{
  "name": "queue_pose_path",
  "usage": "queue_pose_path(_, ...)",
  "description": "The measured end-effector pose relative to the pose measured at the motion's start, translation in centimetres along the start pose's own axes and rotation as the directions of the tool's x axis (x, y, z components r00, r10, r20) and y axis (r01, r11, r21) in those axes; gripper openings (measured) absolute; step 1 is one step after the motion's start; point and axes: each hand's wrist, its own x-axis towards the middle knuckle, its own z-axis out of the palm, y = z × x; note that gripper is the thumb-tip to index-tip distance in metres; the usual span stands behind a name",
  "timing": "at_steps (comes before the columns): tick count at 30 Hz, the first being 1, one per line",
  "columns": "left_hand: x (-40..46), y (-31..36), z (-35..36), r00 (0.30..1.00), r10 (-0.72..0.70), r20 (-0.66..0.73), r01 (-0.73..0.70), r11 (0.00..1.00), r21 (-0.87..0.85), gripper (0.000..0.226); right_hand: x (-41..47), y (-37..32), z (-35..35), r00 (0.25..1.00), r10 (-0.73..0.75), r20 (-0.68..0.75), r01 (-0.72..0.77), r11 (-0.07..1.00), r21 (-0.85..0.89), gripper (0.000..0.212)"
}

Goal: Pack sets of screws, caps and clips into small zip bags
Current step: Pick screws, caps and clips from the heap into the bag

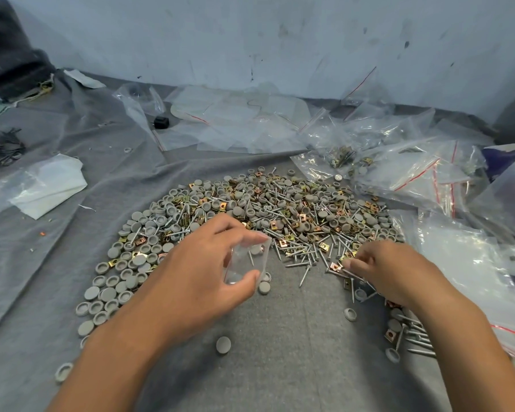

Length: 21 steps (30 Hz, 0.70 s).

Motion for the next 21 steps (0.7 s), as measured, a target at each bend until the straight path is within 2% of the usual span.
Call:
queue_pose_path(2, 0.0, 0.0, 0.0, 1.0, -0.001, -0.004, 0.001, 1.0, 0.002, 0.047, 0.0, -0.5, 0.1, 0.997, -0.05, -0.057, 0.053, 0.997, 0.054, 0.016)
queue_pose_path(4, 0.0, 0.0, 0.0, 1.0, -0.002, 0.0, 0.002, 1.0, 0.001, 0.046, 0.1, -0.9, 0.2, 0.996, -0.081, -0.048, 0.085, 0.992, 0.091, 0.022)
queue_pose_path(10, 0.0, 0.1, -0.1, 1.0, -0.001, -0.01, 0.001, 1.0, -0.006, 0.047, 0.7, -1.0, 0.9, 0.981, -0.125, -0.145, 0.128, 0.992, 0.011, 0.008)
queue_pose_path(15, 0.1, 0.1, -0.2, 1.0, 0.009, 0.004, -0.009, 1.0, 0.002, 0.05, 1.0, -0.6, 1.4, 0.964, -0.135, -0.231, 0.152, 0.987, 0.06, 0.006)
queue_pose_path(18, 0.1, 0.1, -0.2, 1.0, 0.005, -0.006, -0.005, 1.0, 0.004, 0.049, 1.0, -0.7, 1.1, 0.939, -0.154, -0.308, 0.223, 0.953, 0.203, 0.01)
queue_pose_path(21, 0.1, 0.1, -0.2, 1.0, 0.0, -0.008, 0.0, 1.0, -0.001, 0.048, 0.2, -1.7, 0.7, 0.927, -0.237, -0.291, 0.356, 0.802, 0.479, 0.009)
